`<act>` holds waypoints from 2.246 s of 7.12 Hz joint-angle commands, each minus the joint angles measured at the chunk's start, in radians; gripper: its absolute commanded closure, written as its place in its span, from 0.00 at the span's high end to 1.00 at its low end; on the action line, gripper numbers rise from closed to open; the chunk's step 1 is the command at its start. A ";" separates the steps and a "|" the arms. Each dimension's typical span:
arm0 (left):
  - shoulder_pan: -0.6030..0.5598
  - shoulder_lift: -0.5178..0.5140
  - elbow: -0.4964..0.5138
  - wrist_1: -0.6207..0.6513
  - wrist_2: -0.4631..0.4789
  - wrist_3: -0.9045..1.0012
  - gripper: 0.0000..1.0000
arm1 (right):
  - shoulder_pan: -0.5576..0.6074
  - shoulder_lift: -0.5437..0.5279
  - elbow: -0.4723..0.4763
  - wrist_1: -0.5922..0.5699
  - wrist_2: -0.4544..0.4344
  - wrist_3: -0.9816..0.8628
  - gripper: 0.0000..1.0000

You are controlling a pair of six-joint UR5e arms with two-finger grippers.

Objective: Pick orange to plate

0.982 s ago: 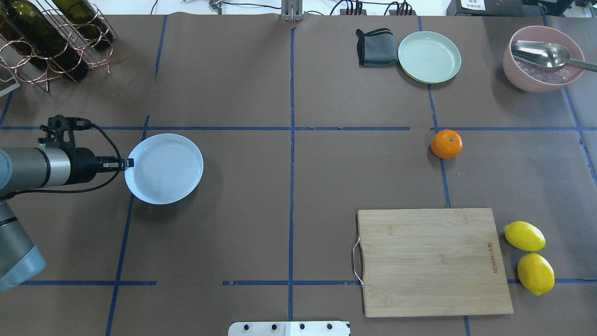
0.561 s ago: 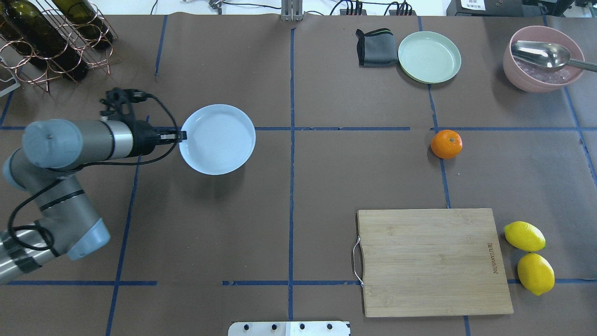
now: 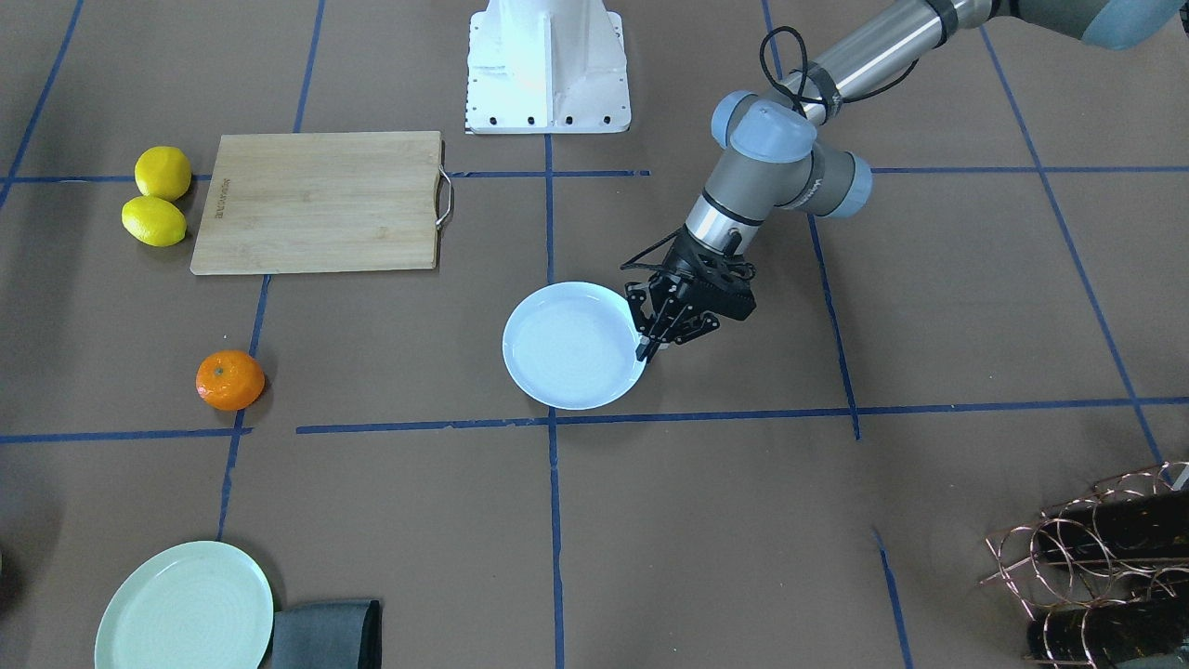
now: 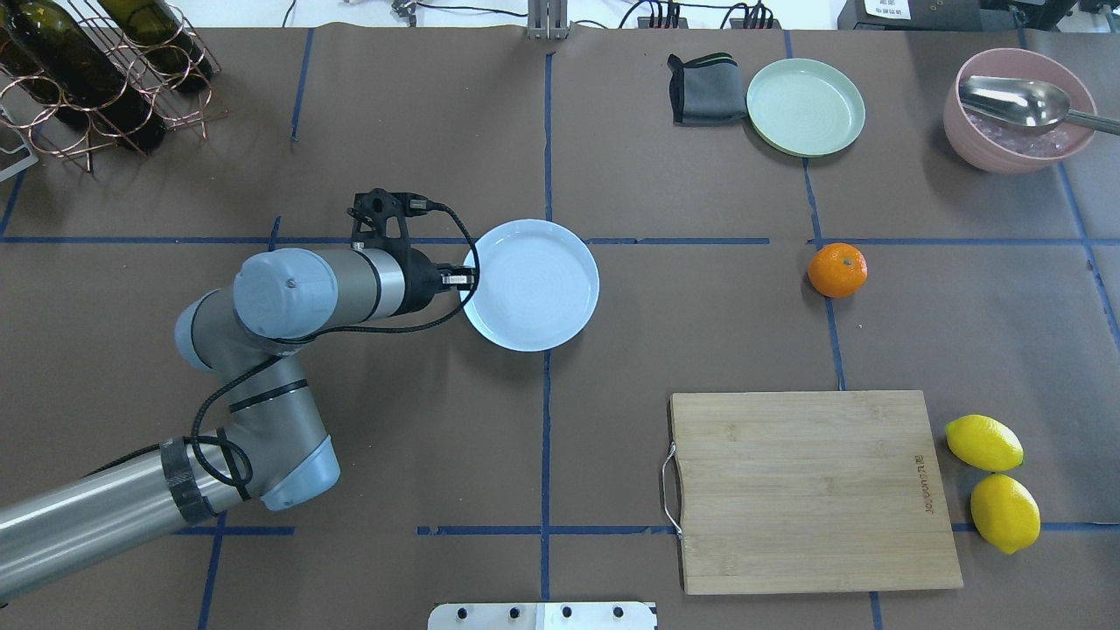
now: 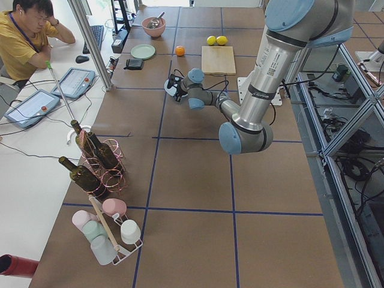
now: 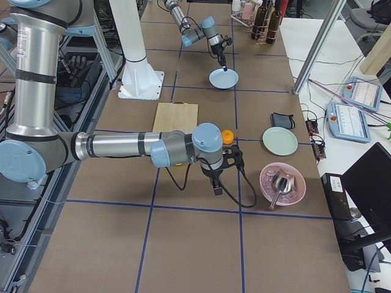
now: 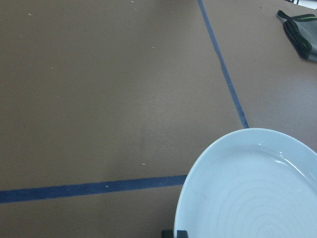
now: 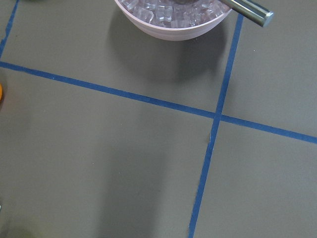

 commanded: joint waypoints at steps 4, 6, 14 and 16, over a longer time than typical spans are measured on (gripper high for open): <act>0.023 -0.018 0.024 -0.002 0.004 0.004 1.00 | 0.002 -0.002 -0.004 0.000 0.018 -0.001 1.00; -0.038 -0.014 0.007 0.032 -0.055 0.161 1.00 | 0.005 -0.002 0.027 0.014 0.015 -0.004 1.00; -0.981 0.507 -0.285 0.698 -0.816 1.170 1.00 | 0.003 0.001 0.036 0.031 -0.003 -0.011 1.00; -1.057 0.659 -0.281 0.695 -0.812 1.255 1.00 | 0.003 0.009 0.039 0.037 0.003 -0.017 1.00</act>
